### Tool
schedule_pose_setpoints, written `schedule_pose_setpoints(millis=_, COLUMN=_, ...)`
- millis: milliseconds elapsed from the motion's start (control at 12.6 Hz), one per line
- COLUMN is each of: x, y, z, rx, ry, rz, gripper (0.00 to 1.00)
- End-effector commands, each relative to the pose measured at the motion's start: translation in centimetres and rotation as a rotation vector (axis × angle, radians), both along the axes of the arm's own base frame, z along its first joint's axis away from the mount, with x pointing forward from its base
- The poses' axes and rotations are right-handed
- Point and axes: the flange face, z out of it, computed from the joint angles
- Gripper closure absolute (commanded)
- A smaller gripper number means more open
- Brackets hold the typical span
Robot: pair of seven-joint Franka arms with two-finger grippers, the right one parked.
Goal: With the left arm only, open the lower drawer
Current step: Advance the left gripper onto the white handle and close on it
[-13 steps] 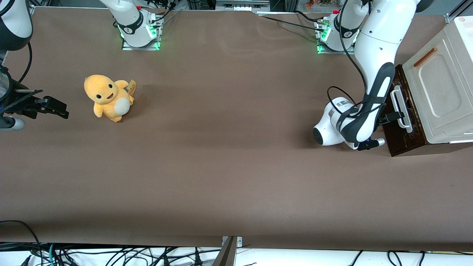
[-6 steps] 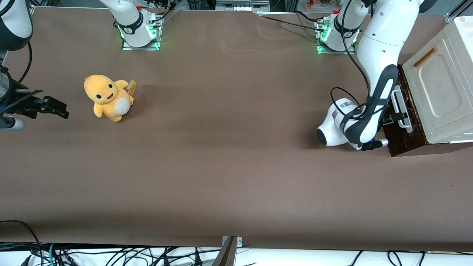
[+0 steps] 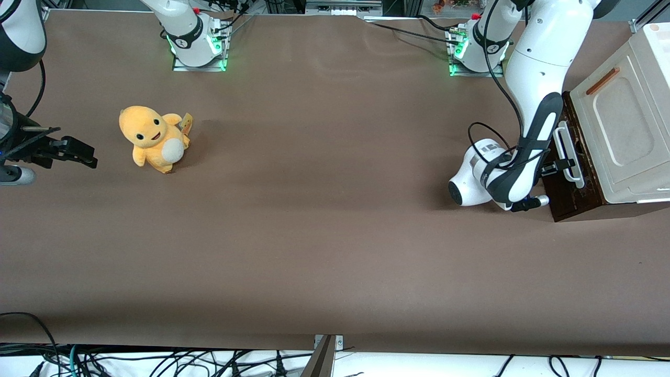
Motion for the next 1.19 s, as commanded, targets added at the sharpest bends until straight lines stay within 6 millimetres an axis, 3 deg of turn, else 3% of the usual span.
schedule_pose_setpoints(millis=0, x=-0.17, y=0.39, z=0.3, rx=0.014, ry=0.018, rz=-0.028, gripper=0.57)
schedule_pose_setpoints(millis=556, x=-0.18, y=0.41, z=0.58, rx=0.017, ry=0.016, rz=-0.022, gripper=0.83)
schedule_pose_setpoints(millis=1111, x=-0.29, y=-0.28, z=0.86, rx=0.023, ry=0.013, rz=-0.017, gripper=0.84)
